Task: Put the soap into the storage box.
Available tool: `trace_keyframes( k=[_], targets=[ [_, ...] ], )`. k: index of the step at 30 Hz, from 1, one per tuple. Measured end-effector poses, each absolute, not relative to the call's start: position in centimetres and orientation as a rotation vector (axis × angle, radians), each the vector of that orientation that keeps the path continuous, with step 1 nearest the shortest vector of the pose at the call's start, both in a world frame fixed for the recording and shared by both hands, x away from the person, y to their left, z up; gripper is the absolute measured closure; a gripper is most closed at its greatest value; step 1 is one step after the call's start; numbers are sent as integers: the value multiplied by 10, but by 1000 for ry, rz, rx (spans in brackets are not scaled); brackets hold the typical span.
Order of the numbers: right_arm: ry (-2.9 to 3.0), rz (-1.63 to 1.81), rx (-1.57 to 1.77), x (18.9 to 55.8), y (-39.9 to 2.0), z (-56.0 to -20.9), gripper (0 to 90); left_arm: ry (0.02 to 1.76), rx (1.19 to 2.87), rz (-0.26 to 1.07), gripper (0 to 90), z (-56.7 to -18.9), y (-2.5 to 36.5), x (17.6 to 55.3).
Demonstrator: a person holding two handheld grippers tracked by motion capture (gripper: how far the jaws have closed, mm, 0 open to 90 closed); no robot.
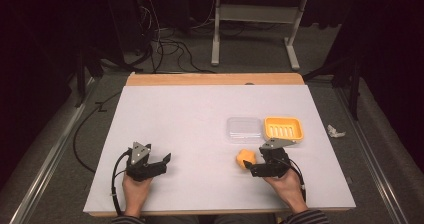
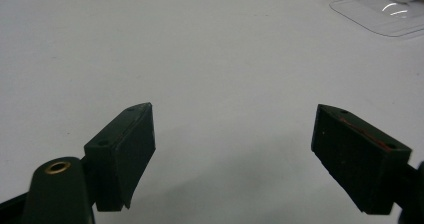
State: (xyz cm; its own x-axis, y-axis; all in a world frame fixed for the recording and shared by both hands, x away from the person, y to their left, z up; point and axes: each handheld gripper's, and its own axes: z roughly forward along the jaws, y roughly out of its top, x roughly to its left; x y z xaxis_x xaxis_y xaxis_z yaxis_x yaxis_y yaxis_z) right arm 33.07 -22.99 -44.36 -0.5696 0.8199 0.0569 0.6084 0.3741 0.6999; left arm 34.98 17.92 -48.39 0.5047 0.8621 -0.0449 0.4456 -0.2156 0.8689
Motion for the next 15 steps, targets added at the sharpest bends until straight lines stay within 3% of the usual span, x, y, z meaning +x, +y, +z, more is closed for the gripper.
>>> trace_keyframes(
  k=[15],
  targets=[
    [2399, 888, 1249, 343, -210, -453, 197, 1089, 1848, 576, 182, -484, 179, 350]
  ],
)
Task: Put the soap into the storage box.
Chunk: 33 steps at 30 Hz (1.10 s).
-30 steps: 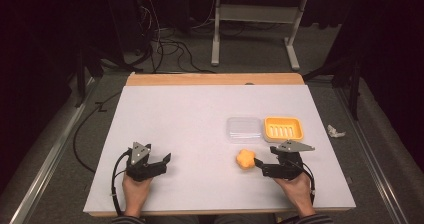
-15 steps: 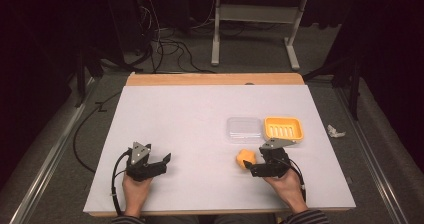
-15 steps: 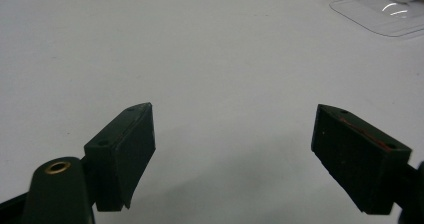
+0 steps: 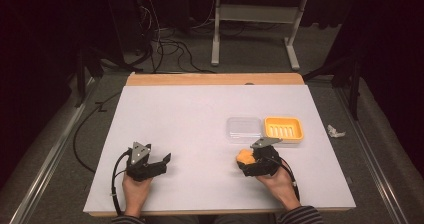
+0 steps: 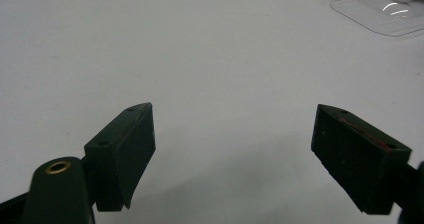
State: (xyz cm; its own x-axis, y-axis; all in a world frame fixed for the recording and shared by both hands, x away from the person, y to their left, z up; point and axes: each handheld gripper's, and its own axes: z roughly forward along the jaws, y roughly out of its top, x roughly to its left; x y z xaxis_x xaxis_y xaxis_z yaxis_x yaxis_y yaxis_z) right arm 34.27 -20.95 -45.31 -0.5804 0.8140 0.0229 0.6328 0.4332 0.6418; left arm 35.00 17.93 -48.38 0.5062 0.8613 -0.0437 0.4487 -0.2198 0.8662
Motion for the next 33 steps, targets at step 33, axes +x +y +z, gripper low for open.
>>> trace_keyframes(
  k=[33],
  targets=[
    [2424, 782, 1234, 348, -202, -462, 258, 1087, 1843, 577, 182, -484, 179, 350]
  ],
)
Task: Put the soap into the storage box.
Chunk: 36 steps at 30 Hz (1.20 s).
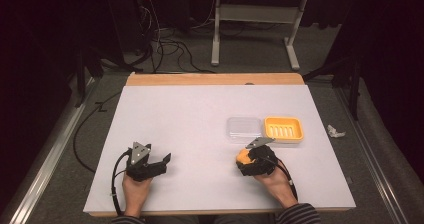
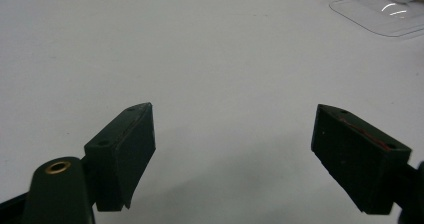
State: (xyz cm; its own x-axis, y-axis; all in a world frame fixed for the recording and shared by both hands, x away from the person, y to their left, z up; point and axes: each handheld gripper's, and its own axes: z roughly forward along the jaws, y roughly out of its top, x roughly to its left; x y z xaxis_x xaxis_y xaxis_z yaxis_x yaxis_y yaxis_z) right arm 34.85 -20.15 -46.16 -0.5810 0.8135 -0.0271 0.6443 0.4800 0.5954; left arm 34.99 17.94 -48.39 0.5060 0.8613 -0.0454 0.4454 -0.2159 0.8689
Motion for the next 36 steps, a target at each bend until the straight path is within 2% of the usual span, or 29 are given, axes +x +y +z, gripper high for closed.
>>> trace_keyframes(
  k=[36],
  targets=[
    [2454, 802, 1108, 344, -200, -460, 273, 1087, 1843, 574, 182, -484, 180, 350]
  ],
)
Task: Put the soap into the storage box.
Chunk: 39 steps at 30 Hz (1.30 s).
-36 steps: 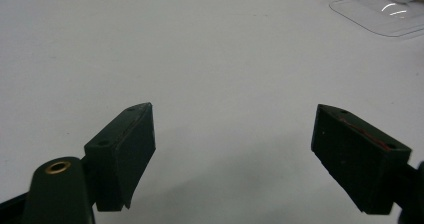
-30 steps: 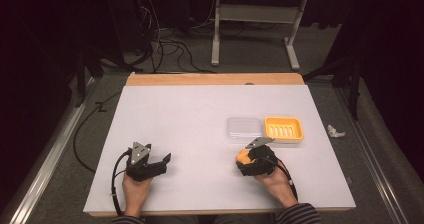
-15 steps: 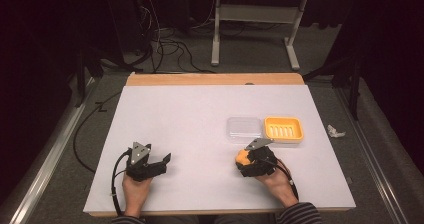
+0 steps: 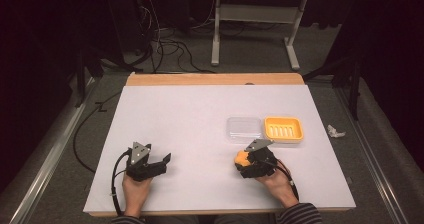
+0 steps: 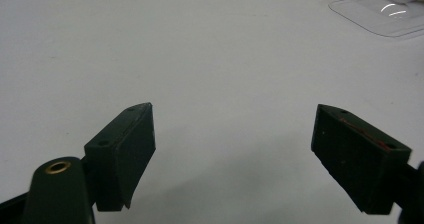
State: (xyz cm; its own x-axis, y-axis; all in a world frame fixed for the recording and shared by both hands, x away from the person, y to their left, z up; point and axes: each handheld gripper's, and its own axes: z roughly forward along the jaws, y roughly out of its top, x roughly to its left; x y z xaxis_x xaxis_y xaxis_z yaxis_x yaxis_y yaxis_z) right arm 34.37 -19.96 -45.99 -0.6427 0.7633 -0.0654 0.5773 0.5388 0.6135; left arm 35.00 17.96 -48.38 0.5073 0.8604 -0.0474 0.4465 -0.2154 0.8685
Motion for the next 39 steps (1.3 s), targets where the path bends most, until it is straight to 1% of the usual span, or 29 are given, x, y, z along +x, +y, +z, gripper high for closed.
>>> trace_keyframes(
  k=[9, 21, 39],
  targets=[
    [2492, 785, 1161, 348, -201, -460, 269, 1088, 1844, 573, 182, -484, 179, 350],
    [2496, 706, 1096, 347, -195, -462, 272, 1088, 1839, 572, 182, -484, 180, 350],
    [2436, 814, 1072, 339, -207, -455, 273, 1086, 1840, 573, 181, -484, 180, 350]
  ],
)
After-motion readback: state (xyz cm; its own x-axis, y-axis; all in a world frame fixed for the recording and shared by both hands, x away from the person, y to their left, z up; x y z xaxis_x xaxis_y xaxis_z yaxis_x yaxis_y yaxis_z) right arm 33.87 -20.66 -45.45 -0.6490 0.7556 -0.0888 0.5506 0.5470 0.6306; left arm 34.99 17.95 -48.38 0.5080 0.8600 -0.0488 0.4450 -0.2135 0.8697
